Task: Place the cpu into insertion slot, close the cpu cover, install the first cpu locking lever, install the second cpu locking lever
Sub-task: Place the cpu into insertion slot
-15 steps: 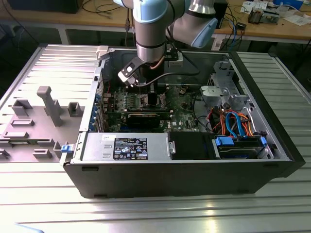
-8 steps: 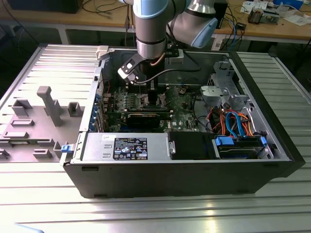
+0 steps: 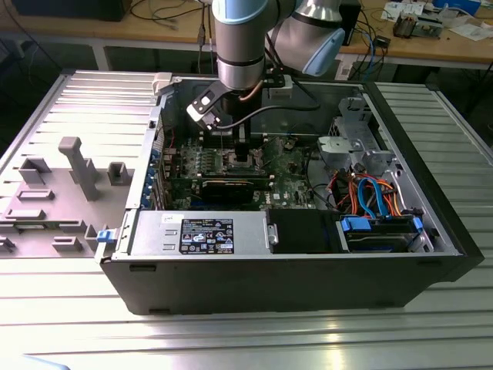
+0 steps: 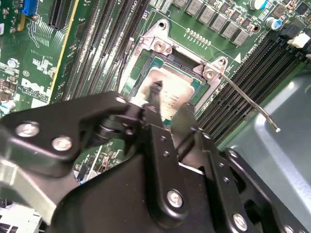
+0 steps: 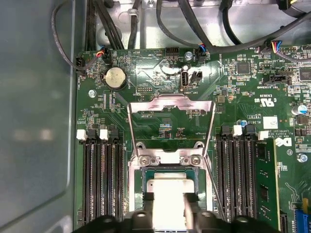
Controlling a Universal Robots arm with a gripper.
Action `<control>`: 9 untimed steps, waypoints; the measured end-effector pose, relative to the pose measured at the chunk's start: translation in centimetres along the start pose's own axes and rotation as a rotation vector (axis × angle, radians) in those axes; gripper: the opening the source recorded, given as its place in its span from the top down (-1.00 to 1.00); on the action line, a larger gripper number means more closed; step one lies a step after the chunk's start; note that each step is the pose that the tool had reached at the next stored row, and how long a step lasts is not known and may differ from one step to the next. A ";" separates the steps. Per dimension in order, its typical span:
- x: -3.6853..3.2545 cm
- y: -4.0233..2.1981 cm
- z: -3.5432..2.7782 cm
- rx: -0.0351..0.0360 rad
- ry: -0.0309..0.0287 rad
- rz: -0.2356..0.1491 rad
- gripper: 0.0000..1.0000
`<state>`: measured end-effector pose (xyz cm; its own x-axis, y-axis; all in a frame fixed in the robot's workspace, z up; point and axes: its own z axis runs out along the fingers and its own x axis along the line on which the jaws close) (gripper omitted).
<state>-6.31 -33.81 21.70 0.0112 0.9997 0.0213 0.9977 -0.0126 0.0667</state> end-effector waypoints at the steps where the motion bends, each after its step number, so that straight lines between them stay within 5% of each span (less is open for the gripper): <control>1: 0.00 0.00 0.00 0.0000 0.0000 0.000 0.30; 2: 0.00 0.00 0.00 0.0000 -0.0001 0.000 0.66; 9: 0.00 0.01 0.00 0.0000 -0.0001 0.000 0.79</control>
<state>-6.31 -33.81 21.70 0.0112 0.9997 0.0212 0.9977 -0.0126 0.0667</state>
